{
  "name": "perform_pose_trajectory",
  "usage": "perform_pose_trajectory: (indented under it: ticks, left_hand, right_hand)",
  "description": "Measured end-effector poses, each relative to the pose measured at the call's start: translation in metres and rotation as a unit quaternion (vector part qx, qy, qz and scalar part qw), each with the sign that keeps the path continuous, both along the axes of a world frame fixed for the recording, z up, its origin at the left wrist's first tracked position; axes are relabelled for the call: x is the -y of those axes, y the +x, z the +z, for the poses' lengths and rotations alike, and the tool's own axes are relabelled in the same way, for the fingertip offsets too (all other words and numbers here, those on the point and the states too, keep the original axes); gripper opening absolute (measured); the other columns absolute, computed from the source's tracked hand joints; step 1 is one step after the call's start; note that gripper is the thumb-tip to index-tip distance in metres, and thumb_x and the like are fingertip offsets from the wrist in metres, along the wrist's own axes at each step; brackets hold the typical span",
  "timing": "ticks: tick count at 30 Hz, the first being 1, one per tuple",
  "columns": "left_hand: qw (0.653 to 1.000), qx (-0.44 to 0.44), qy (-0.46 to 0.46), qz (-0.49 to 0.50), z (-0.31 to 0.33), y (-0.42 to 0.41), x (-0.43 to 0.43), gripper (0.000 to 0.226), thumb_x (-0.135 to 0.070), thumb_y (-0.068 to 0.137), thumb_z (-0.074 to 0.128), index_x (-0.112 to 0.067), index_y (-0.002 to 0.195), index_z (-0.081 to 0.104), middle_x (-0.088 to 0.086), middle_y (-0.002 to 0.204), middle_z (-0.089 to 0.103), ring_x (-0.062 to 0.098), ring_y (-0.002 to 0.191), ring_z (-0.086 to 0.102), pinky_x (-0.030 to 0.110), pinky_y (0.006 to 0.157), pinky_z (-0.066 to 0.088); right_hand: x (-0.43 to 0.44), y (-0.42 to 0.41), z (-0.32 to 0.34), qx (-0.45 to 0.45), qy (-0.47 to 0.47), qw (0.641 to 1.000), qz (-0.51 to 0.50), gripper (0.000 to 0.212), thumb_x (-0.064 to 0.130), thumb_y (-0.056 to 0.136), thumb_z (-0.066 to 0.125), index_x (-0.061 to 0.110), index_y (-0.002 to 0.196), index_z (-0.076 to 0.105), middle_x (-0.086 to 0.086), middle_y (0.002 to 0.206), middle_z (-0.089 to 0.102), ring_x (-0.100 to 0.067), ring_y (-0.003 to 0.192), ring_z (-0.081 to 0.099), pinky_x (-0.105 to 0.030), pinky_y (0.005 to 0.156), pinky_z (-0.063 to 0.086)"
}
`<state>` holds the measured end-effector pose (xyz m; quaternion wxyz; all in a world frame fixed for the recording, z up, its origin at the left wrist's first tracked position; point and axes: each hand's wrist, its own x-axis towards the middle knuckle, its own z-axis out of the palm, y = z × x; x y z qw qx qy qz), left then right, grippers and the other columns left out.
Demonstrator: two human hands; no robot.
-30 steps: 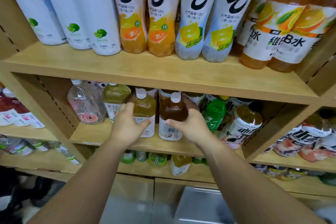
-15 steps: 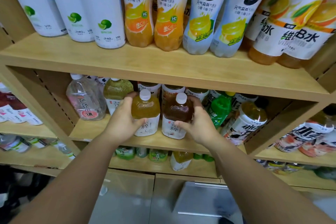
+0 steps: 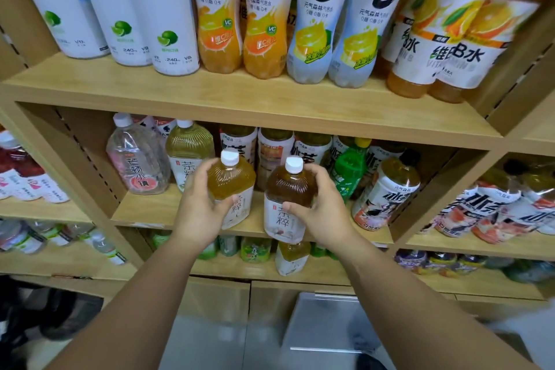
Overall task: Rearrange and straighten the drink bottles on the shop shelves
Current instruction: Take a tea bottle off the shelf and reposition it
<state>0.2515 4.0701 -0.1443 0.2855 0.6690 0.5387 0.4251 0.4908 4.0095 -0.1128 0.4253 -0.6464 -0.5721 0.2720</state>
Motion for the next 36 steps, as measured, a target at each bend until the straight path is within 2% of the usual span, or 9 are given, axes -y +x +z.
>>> perform_pose_trajectory:
  ticks: [3, 5, 10, 13, 16, 21, 24, 29, 36]
  left_hand:
    - [0.998, 0.062, -0.034, -0.006, -0.002, 0.001, 0.015, 0.078, -0.018, 0.085, 0.082, -0.042, 0.145, 0.039, -0.006, 0.143, 0.050, 0.006, 0.132, 0.052, 0.042, 0.110, 0.048]
    - [0.997, 0.066, -0.043, -0.010, -0.001, 0.005, 0.026, 0.077, -0.020, 0.085, 0.083, -0.046, 0.143, 0.040, -0.008, 0.141, 0.052, 0.014, 0.132, 0.053, 0.052, 0.109, 0.048]
    - [0.986, 0.140, -0.052, -0.078, 0.025, 0.031, 0.049, 0.073, -0.030, 0.077, 0.086, -0.060, 0.132, 0.049, -0.029, 0.125, 0.063, -0.010, 0.117, 0.058, 0.041, 0.096, 0.057]
    - [0.980, 0.141, -0.034, -0.139, 0.054, 0.053, 0.056, 0.077, -0.044, 0.064, 0.084, -0.060, 0.132, 0.051, -0.029, 0.127, 0.063, -0.007, 0.116, 0.061, 0.029, 0.087, 0.058]
    - [0.971, 0.161, -0.008, -0.179, 0.082, 0.082, 0.065, 0.078, -0.041, 0.065, 0.090, -0.057, 0.133, 0.055, -0.024, 0.128, 0.066, 0.002, 0.113, 0.066, 0.021, 0.081, 0.058]
    - [0.959, 0.206, 0.001, -0.196, 0.118, 0.134, 0.091, 0.090, -0.056, 0.054, 0.097, -0.047, 0.135, 0.059, -0.010, 0.131, 0.068, 0.015, 0.117, 0.069, 0.052, 0.091, 0.057]
    - [0.958, 0.205, 0.009, -0.198, 0.133, 0.173, 0.113, 0.088, -0.051, 0.053, 0.097, -0.048, 0.134, 0.060, -0.006, 0.127, 0.070, 0.017, 0.114, 0.070, 0.051, 0.086, 0.059]
    - [0.953, 0.227, 0.019, -0.198, 0.157, 0.242, 0.145, 0.086, -0.022, 0.057, 0.100, -0.046, 0.131, 0.063, -0.006, 0.124, 0.073, 0.014, 0.108, 0.072, 0.034, 0.061, 0.060]
    - [0.955, 0.220, 0.057, -0.193, 0.200, 0.315, 0.174, 0.076, -0.023, 0.060, 0.087, -0.046, 0.129, 0.065, -0.004, 0.118, 0.076, 0.015, 0.103, 0.074, 0.032, 0.069, 0.061]
  right_hand:
    - [0.018, 0.009, 0.009, -0.018, 0.007, 1.000, 0.004, 0.078, 0.020, 0.076, 0.090, 0.039, 0.137, 0.045, 0.006, 0.135, 0.057, -0.013, 0.125, 0.057, -0.046, 0.107, 0.051]
    - [0.031, 0.018, 0.019, -0.036, 0.014, 0.999, -0.001, 0.075, 0.022, 0.076, 0.091, 0.045, 0.132, 0.047, 0.013, 0.131, 0.059, -0.007, 0.122, 0.058, -0.044, 0.104, 0.053]
    - [0.062, 0.060, 0.053, -0.082, 0.042, 0.996, 0.018, 0.073, 0.019, 0.072, 0.093, 0.044, 0.129, 0.055, 0.022, 0.120, 0.065, 0.003, 0.114, 0.062, -0.022, 0.086, 0.058]
    - [0.083, 0.097, 0.078, -0.065, 0.056, 0.996, 0.035, 0.072, 0.024, 0.069, 0.094, 0.051, 0.125, 0.057, 0.024, 0.122, 0.064, 0.001, 0.115, 0.062, -0.021, 0.084, 0.059]
    - [0.102, 0.137, 0.094, -0.096, 0.071, 0.992, 0.045, 0.073, 0.013, 0.067, 0.096, 0.041, 0.126, 0.063, 0.010, 0.121, 0.070, -0.009, 0.111, 0.069, -0.027, 0.083, 0.060]
    - [0.133, 0.204, 0.117, -0.091, 0.118, 0.988, 0.047, 0.073, 0.016, 0.060, 0.099, 0.037, 0.123, 0.068, 0.008, 0.117, 0.074, -0.010, 0.104, 0.071, -0.021, 0.081, 0.057]
    - [0.152, 0.251, 0.132, -0.095, 0.147, 0.983, 0.048, 0.074, 0.022, 0.055, 0.098, 0.033, 0.122, 0.069, 0.004, 0.116, 0.076, -0.010, 0.098, 0.073, -0.013, 0.074, 0.055]
    - [0.184, 0.335, 0.164, -0.128, 0.184, 0.974, 0.030, 0.085, 0.050, 0.044, 0.101, 0.041, 0.123, 0.069, 0.002, 0.120, 0.075, -0.020, 0.108, 0.073, -0.031, 0.085, 0.060]
    - [0.193, 0.419, 0.226, -0.118, 0.231, 0.966, 0.018, 0.081, 0.043, 0.046, 0.099, 0.049, 0.120, 0.068, 0.007, 0.114, 0.076, -0.016, 0.099, 0.076, -0.031, 0.070, 0.062]
